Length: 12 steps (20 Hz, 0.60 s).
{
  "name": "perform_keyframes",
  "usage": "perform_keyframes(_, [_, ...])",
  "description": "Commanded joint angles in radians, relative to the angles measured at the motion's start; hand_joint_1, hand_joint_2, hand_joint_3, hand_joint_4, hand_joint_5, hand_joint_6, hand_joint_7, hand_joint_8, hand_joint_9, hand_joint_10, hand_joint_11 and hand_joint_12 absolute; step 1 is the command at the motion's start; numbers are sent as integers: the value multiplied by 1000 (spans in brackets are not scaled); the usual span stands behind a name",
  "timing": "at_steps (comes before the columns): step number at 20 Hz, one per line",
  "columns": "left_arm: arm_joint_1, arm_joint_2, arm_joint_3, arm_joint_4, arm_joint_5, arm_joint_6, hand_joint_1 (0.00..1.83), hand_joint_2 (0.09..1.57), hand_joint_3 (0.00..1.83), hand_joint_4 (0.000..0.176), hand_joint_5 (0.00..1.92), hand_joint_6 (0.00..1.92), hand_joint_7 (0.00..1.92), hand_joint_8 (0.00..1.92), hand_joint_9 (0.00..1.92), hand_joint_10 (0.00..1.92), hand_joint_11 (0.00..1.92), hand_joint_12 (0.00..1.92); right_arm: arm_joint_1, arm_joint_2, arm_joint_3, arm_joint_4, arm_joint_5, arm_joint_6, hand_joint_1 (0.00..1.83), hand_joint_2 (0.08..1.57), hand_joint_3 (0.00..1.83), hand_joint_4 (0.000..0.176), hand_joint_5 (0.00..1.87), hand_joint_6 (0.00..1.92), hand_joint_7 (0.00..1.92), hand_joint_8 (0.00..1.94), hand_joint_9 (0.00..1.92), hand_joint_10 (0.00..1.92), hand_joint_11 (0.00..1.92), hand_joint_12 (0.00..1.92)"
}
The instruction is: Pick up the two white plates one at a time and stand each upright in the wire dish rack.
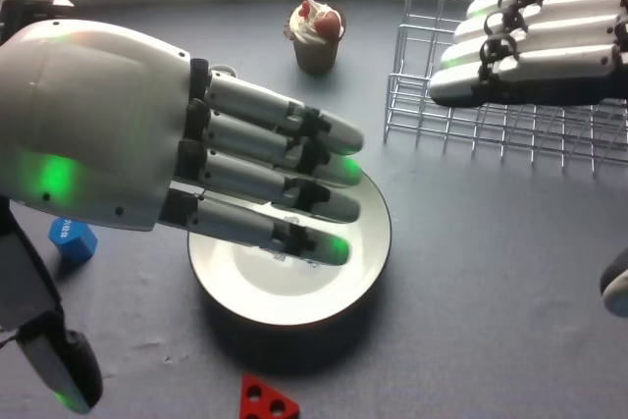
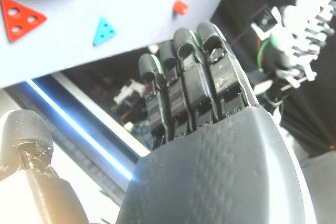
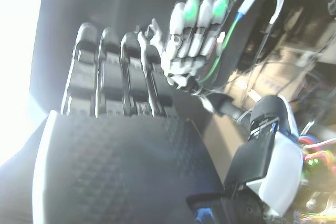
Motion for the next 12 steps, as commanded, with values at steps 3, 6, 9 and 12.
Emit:
perform_keyframes(3, [-11,1,6,-84,-22,2,38,785,0,0,94,3,90,2,76,2,79,72,2,3,-15,50,16,-7,0,862,6,0,161,3,170,7,157,4,140,66])
perform_keyframes(6, [-12,0,10,-78,-31,2,40,773,0,0,86,0,87,0,66,0,55,53,-7,-9,-15,35,-10,-7,18,845,0,0,174,6,179,6,172,6,174,67])
perform_keyframes(9, [-12,0,9,-81,-13,2,55,771,0,0,94,4,91,3,63,0,55,48,-12,-16,-13,35,-31,-7,1,830,0,0,201,12,197,9,174,4,163,52])
perform_keyframes(12, [-23,-3,19,-80,-4,2,23,787,3,0,83,0,80,0,59,0,66,48,-7,-25,-10,35,-44,-7,0,830,0,0,160,0,172,0,150,0,141,33])
